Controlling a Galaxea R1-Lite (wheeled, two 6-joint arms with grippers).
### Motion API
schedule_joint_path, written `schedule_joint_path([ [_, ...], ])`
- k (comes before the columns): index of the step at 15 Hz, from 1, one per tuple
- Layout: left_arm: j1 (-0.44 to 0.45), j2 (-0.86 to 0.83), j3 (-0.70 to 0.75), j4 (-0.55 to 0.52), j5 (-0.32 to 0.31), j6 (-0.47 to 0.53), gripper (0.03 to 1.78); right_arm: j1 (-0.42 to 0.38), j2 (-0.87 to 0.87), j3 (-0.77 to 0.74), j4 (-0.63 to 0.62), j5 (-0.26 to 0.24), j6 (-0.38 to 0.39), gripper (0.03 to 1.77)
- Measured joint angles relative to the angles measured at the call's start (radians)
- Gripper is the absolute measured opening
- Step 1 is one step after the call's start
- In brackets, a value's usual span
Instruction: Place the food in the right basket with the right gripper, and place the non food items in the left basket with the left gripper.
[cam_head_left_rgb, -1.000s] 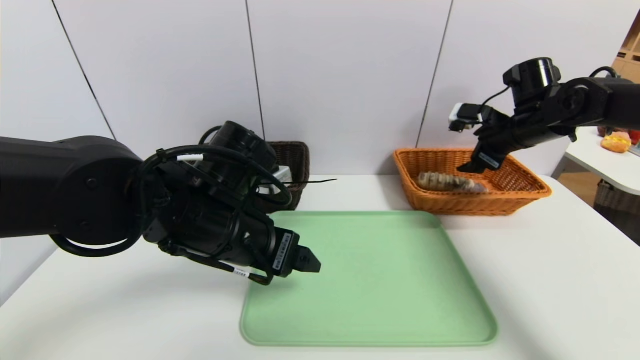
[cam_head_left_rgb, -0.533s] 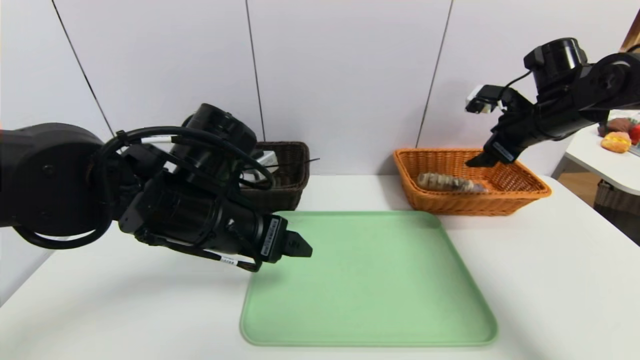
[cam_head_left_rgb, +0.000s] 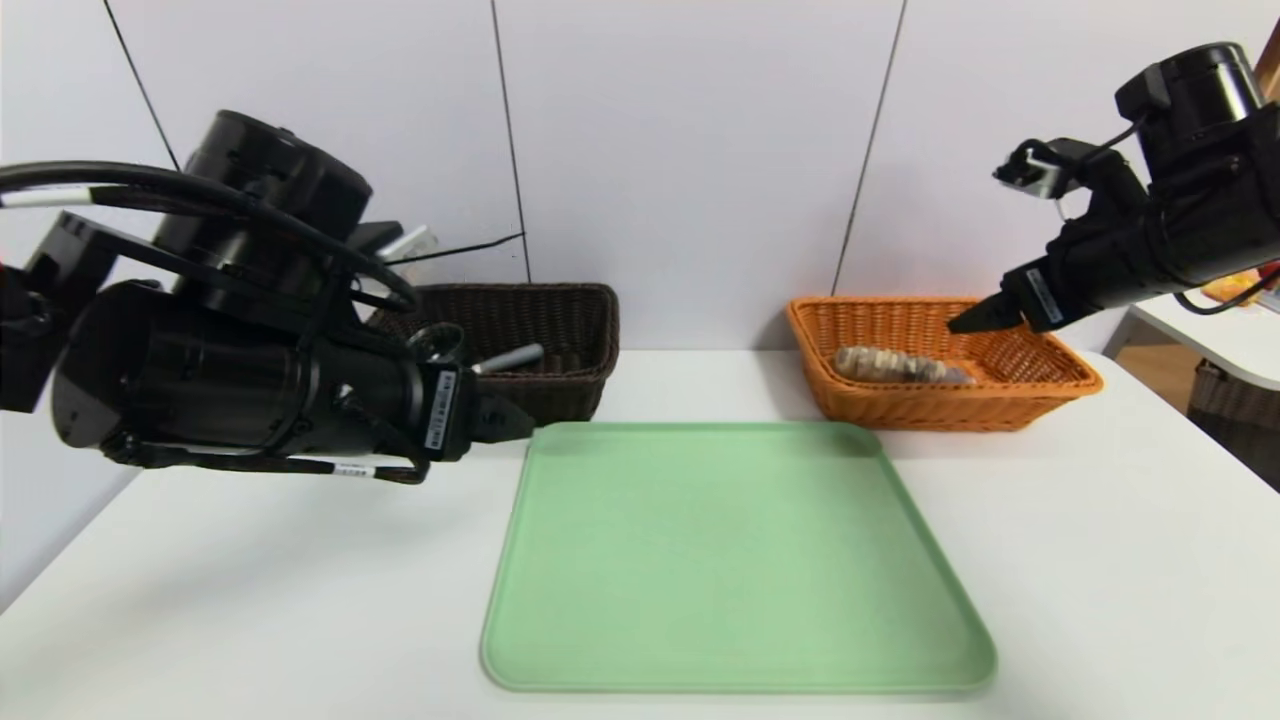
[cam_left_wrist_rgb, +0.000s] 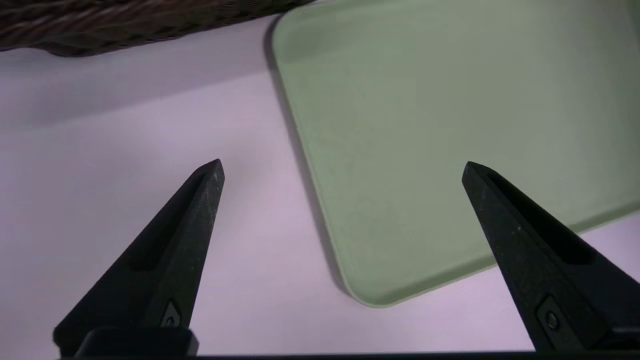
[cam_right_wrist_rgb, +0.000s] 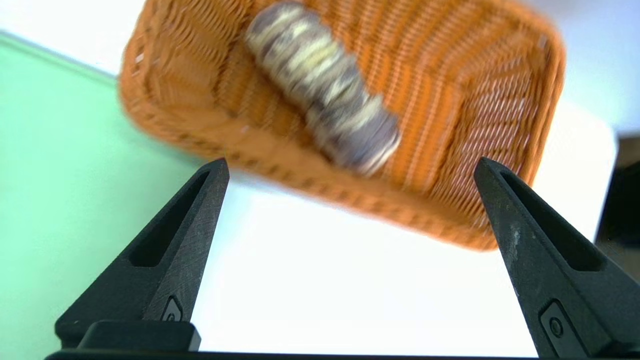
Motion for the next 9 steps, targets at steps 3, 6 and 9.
schedule_joint_path([
  [3,0.043,-0.091,0.029,0.032,0.024,0.002,1.69,0.015,-0.152,0.164,-0.004,-0.002,0.121,1.69],
  [6,0.073,-0.209,0.094,0.057,0.048,0.005,1.69,0.023,-0.34,0.344,-0.011,-0.004,0.19,1.69],
  [9,0.08,-0.327,0.197,0.064,0.127,0.009,1.69,0.022,-0.547,0.514,-0.011,-0.008,0.212,1.69],
])
